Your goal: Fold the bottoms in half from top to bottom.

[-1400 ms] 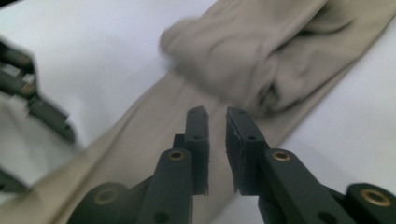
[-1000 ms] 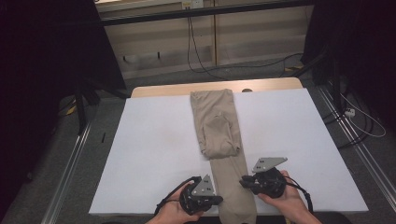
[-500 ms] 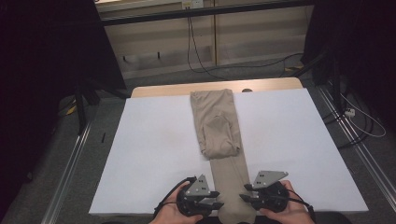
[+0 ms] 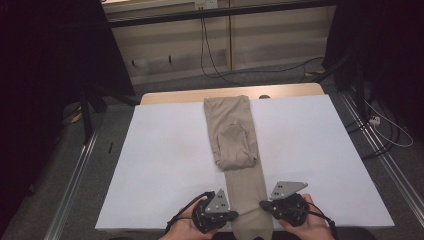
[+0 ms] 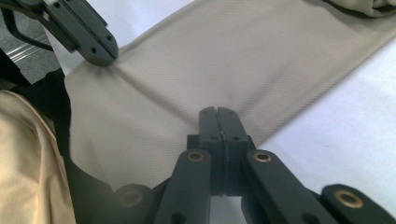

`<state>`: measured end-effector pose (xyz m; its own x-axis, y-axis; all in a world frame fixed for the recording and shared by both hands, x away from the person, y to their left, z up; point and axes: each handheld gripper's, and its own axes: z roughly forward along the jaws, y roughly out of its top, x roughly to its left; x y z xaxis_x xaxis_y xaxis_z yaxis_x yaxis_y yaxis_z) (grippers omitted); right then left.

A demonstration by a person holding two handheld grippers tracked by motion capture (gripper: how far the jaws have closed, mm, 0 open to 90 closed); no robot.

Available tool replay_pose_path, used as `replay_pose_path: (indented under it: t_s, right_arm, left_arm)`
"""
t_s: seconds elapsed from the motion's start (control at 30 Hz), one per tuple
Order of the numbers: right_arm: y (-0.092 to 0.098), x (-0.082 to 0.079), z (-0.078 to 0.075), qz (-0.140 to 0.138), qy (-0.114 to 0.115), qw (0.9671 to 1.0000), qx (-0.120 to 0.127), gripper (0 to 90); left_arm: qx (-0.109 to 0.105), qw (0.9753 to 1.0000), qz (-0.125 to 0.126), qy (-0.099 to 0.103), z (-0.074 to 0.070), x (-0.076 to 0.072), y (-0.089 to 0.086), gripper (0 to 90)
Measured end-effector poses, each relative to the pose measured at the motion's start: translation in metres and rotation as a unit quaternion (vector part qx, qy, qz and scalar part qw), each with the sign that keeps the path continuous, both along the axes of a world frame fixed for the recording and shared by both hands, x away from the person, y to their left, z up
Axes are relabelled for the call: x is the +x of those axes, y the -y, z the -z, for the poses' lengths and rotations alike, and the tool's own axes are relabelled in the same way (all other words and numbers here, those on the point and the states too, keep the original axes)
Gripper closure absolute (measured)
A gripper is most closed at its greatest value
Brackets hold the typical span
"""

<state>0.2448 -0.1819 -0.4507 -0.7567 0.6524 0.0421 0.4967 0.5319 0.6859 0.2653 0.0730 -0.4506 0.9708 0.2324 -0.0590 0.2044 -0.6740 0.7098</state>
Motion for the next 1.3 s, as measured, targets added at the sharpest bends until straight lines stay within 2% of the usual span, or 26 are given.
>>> replay_pose_path:
  t_s: [0.07, 0.1, 0.13, 0.17, 0.3, 0.4, 0.5, 0.57, 0.6, 0.63, 0.67, 0.73, 0.77, 0.8, 0.83, 0.87, 0.9, 0.93, 1.03, 1.07, 1.1, 1.17, 1.23, 1.27, 1.3]
  right_arm:
    - [-0.001, 0.0, -0.001, -0.003, 0.0, 1.0, 0.0, 90.0]
    - [-0.002, 0.0, 0.0, -0.005, -0.012, 0.9998, 0.012, 90.0]
    - [-0.002, 0.0, 0.0, -0.005, -0.012, 0.9998, 0.012, 90.0]
    - [-0.007, 0.0, 0.0, -0.011, -0.016, 0.9997, 0.017, 90.0]
    - [-0.021, -0.003, -0.002, -0.027, -0.008, 0.9996, 0.007, 90.0]
    - [-0.024, -0.005, -0.002, -0.036, -0.015, 0.9991, 0.019, 90.0]
    - [-0.026, -0.007, -0.002, -0.046, -0.022, 0.9981, 0.033, 90.0]
    - [-0.025, -0.002, -0.003, -0.045, -0.021, 0.9979, 0.043, 86.5]
    - [-0.023, 0.002, -0.005, -0.038, -0.018, 0.9982, 0.043, 82.5]
    - [-0.02, 0.007, -0.007, -0.031, -0.012, 0.9985, 0.044, 77.4]
    - [-0.017, 0.013, -0.01, -0.021, -0.009, 0.9987, 0.047, 77.2]
    - [-0.009, 0.028, -0.017, 0.003, 0.002, 0.9984, 0.056, 77.3]
    - [-0.006, 0.038, -0.021, 0.014, 0.014, 0.9981, 0.059, 78.0]
    - [-0.006, 0.038, -0.021, 0.014, 0.014, 0.9981, 0.059, 78.0]
    - [-0.003, 0.045, -0.024, 0.022, 0.02, 0.9979, 0.058, 79.9]
    - [0.001, 0.06, -0.029, 0.045, 0.03, 0.9965, 0.063, 83.6]
    - [0.004, 0.079, -0.032, 0.061, 0.038, 0.9954, 0.063, 86.0]
    - [0.004, 0.09, -0.033, 0.072, 0.041, 0.9948, 0.059, 86.5]
    - [-0.003, 0.119, -0.033, 0.087, 0.043, 0.9941, 0.049, 86.0]
    - [-0.005, 0.125, -0.032, 0.091, 0.042, 0.9938, 0.047, 85.4]
    - [-0.009, 0.135, -0.029, 0.09, 0.035, 0.9942, 0.047, 83.4]
    - [-0.015, 0.147, -0.024, 0.094, 0.028, 0.9943, 0.04, 77.6]
    - [-0.022, 0.155, -0.018, 0.086, 0.017, 0.9945, 0.057, 71.3]
    - [-0.022, 0.155, -0.018, 0.086, 0.017, 0.9945, 0.057, 71.3]
    - [-0.027, 0.158, -0.016, 0.082, 0.012, 0.9943, 0.067, 66.2]
  left_arm:
    - [-0.001, 0.9999, -0.009, -0.009, -0.001, 0.001, -0.009, 90.0]
    - [-0.004, 0.9998, -0.015, -0.012, -0.002, 0.001, -0.013, 90.0]
    - [-0.004, 0.9998, -0.015, -0.012, -0.002, 0.001, -0.013, 90.0]
    - [-0.011, 0.9996, -0.021, -0.017, -0.004, 0.003, -0.021, 90.0]
    - [-0.016, 0.9988, -0.034, -0.03, -0.007, 0.003, -0.031, 90.0]
    - [0.001, 0.9988, -0.036, -0.033, -0.004, -0.002, -0.04, 90.0]
    - [-0.025, 0.9966, -0.053, -0.058, -0.001, 0.002, -0.048, 90.0]
    - [-0.028, 0.9971, -0.053, -0.048, -0.004, 0.006, -0.048, 88.2]
    - [-0.032, 0.9969, -0.057, -0.045, -0.006, 0.009, -0.047, 85.0]
    - [-0.035, 0.9967, -0.063, -0.038, -0.008, 0.012, -0.046, 77.1]
    - [-0.038, 0.9966, -0.067, -0.03, -0.011, 0.019, -0.046, 73.4]
    - [-0.046, 0.9947, -0.089, -0.025, -0.015, 0.03, -0.044, 66.6]
    - [-0.044, 0.9946, -0.093, -0.02, -0.016, 0.035, -0.043, 61.7]
    - [-0.044, 0.9946, -0.093, -0.02, -0.016, 0.035, -0.043, 60.3]
    - [-0.048, 0.9934, -0.104, 0.001, -0.019, 0.044, -0.041, 60.3]
    - [-0.049, 0.9926, -0.111, 0.008, -0.02, 0.051, -0.04, 56.3]
    - [-0.051, 0.9911, -0.123, 0.006, -0.021, 0.061, -0.039, 52.6]
    - [-0.058, 0.9877, -0.146, -0.004, -0.023, 0.081, -0.035, 51.2]
    - [-0.064, 0.9828, -0.173, 0.011, -0.025, 0.107, -0.029, 51.2]
    - [-0.067, 0.9804, -0.185, 0.006, -0.026, 0.118, -0.027, 51.1]
    - [-0.066, 0.9796, -0.19, 0.003, -0.026, 0.124, -0.025, 50.4]
    - [-0.062, 0.9773, -0.202, 0.013, -0.025, 0.135, -0.021, 50.0]
    - [-0.059, 0.9758, -0.211, 0.002, -0.02, 0.144, -0.019, 49.3]
    - [-0.059, 0.9758, -0.211, 0.002, -0.02, 0.144, -0.019, 48.0]
    - [-0.05, 0.9756, -0.214, 0.005, -0.014, 0.148, -0.018, 48.3]
